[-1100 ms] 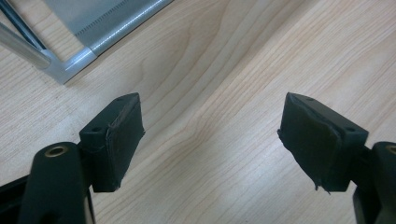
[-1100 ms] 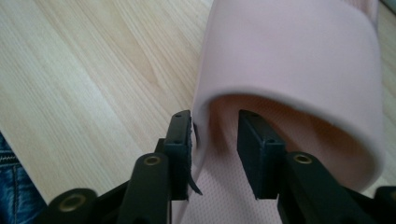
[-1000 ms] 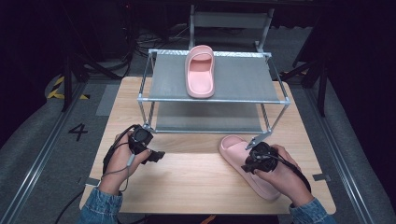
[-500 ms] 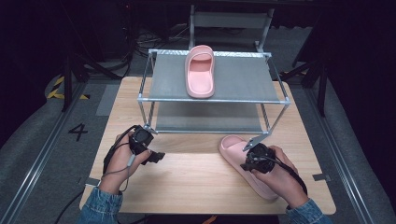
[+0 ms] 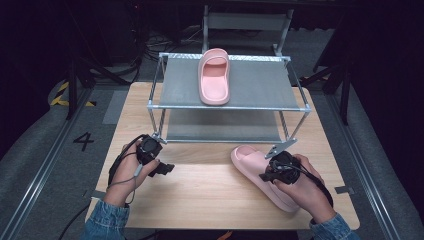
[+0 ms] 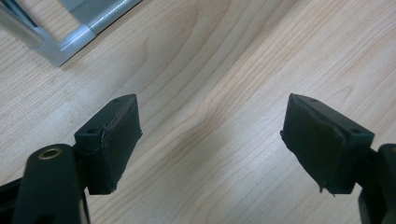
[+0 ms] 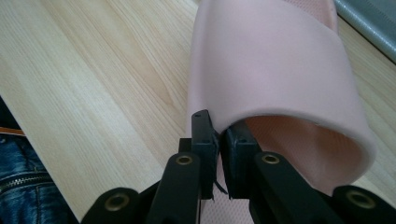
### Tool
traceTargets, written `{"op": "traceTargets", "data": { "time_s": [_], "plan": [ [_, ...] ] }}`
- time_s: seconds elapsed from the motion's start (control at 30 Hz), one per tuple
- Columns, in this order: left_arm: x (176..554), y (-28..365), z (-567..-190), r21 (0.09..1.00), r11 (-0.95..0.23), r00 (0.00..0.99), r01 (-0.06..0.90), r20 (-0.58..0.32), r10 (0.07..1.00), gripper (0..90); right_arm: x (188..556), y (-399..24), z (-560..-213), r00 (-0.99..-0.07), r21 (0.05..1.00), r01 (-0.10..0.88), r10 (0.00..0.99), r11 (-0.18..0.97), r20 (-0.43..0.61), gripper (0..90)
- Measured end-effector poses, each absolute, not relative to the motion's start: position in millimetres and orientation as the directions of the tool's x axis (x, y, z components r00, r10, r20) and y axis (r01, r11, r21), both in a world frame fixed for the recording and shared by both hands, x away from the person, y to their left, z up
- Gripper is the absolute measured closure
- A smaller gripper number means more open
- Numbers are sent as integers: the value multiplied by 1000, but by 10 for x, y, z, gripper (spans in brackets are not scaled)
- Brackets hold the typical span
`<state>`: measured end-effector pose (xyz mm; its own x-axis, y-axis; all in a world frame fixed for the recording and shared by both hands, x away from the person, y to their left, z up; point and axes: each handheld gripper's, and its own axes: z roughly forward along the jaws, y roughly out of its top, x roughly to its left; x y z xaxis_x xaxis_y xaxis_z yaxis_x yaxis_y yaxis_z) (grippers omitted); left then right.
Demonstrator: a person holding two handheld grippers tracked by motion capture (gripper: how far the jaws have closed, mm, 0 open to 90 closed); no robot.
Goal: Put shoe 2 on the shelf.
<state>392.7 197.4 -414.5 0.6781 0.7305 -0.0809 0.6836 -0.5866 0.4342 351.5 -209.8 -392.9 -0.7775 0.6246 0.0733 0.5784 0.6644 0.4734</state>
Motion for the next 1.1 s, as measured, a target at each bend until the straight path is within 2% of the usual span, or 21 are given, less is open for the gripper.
{"op": "traceTargets", "data": {
  "time_s": [0.6,1.1],
  "plan": [
    [3855,2122,-4145,426,-581,668,693,-79,740,197,3548,-2109,-3352,-829,487,513,555,707,69,845],
    [3770,2278,-4128,454,-559,642,694,-39,766,198,3552,-2102,-2891,-853,523,471,519,711,63,845]
  ]
}}
